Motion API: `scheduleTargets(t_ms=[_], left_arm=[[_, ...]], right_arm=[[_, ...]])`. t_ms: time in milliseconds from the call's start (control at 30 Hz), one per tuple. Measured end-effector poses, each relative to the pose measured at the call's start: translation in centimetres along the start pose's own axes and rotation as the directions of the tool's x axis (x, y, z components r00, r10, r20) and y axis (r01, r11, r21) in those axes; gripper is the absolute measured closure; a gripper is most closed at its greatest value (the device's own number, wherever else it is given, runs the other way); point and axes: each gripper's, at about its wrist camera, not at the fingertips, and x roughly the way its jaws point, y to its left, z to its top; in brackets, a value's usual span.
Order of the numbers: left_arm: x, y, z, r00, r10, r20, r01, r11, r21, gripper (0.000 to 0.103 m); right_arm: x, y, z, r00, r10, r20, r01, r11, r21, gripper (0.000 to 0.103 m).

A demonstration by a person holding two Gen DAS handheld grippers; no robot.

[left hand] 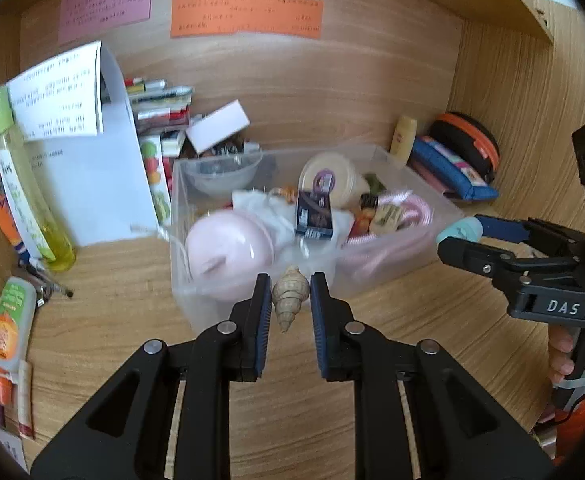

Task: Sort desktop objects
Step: 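Carry the seashell and mint-green tube into the clear box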

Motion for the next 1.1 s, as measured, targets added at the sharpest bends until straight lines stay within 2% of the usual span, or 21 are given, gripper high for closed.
scheduleTargets(t_ms=[200, 500, 833, 1100], left_arm=[[-0.5, 0.0, 1.7, 0.999, -0.005, 0.053, 0.006, 1.0, -0.002, 0.085], [0.4, 1.0, 4.1, 0.997, 0.002, 0.08, 0.001, 1.0, -0.029, 0.085], [3.5, 2.2, 5.0, 0.999, 0.0, 0.043, 0.002, 0.998, -0.062, 0.085], [4.6, 2.8, 4.5, 1.0, -0.007, 0.01, 0.008, 0.997, -0.077, 0.084]], right_arm=[[0.0, -1.0, 1.1, 1.0, 0.001, 0.02, -0.002, 1.0, 0.023, 0.032], [1.5, -1.1, 3.1, 0.999, 0.006, 0.034, -0.007, 1.0, 0.015, 0.032], [4.8, -0.5, 3.8, 1.0, 0.021, 0.001, -0.021, 0.999, 0.034, 0.032], [5.6, -0.2, 3.5, 1.0, 0.008, -0.011, -0.008, 1.0, 0.022, 0.031]])
